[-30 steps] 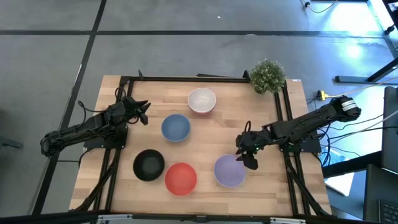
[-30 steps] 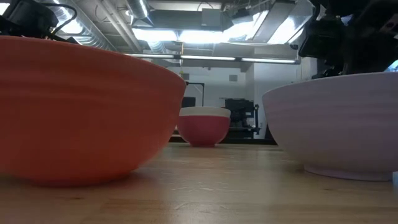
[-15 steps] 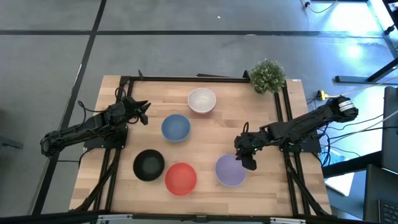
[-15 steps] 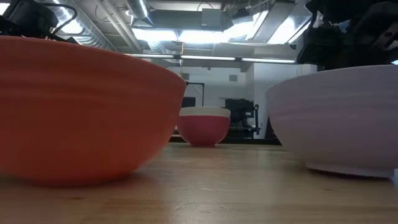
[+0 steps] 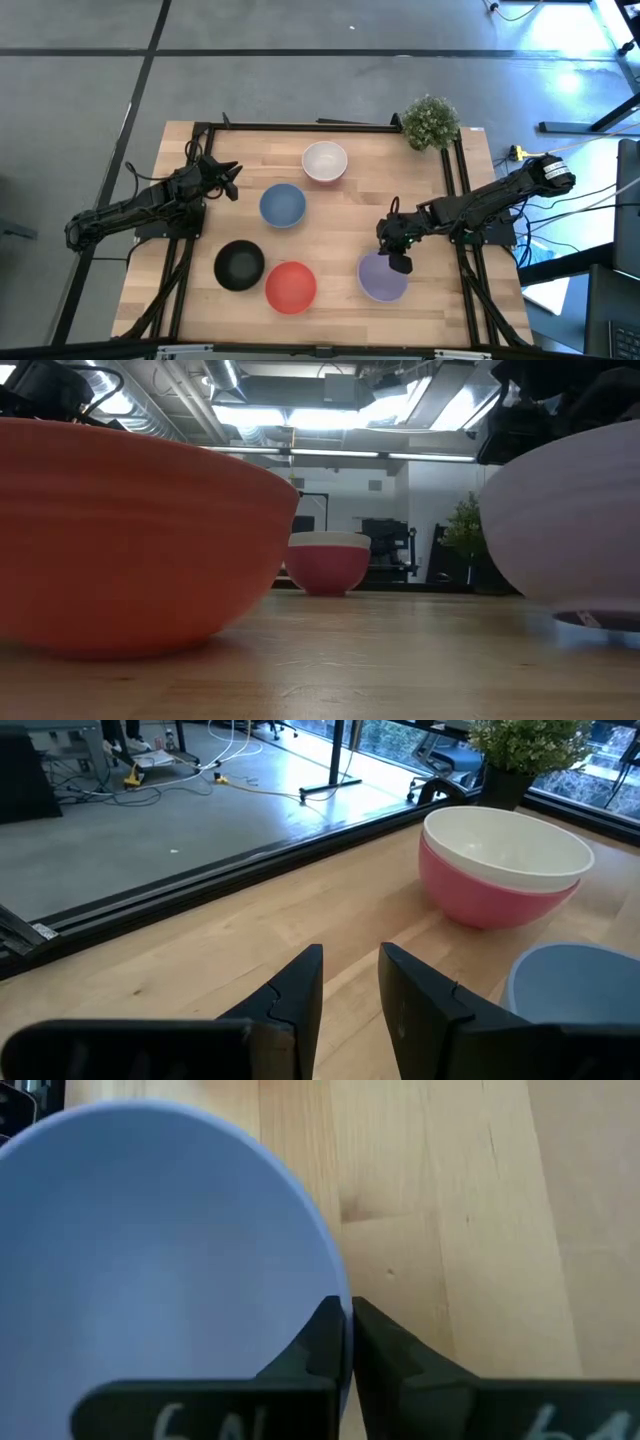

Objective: Nest bowls inside each other
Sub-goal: Stack the purple bowl on top of the white bowl, then stack the blue bowl on top of the purple bowl

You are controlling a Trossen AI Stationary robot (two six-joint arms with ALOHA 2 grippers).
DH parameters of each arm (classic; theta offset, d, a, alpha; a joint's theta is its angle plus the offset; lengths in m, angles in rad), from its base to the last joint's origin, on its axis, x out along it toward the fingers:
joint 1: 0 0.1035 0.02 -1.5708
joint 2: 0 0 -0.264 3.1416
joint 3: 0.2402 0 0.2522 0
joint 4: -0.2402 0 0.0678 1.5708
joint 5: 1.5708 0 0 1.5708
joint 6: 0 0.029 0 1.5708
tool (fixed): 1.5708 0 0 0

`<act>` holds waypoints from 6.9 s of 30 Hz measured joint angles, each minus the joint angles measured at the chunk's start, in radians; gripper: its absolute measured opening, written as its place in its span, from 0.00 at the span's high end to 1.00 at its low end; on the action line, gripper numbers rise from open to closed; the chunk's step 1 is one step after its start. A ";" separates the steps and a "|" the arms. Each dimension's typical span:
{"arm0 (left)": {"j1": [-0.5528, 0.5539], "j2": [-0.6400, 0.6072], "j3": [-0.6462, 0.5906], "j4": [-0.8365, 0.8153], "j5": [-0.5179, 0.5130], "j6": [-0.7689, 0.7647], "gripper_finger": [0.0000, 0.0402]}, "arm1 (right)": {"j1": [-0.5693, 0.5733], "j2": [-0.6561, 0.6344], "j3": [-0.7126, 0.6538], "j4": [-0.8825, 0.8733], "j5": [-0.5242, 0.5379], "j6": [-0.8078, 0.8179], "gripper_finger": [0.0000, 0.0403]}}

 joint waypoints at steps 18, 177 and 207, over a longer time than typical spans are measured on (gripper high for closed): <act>0.000 0.000 0.000 0.000 0.000 0.000 0.76 | -0.144 -0.001 0.184 -0.129 0.070 -0.132 0.98; 0.000 0.000 0.000 0.005 -0.030 0.104 0.76 | -0.799 0.834 1.744 -0.937 -0.120 -0.790 0.58; 0.000 0.000 0.000 0.006 -0.026 0.072 0.76 | -0.750 0.513 1.702 -1.102 -0.124 -0.776 0.58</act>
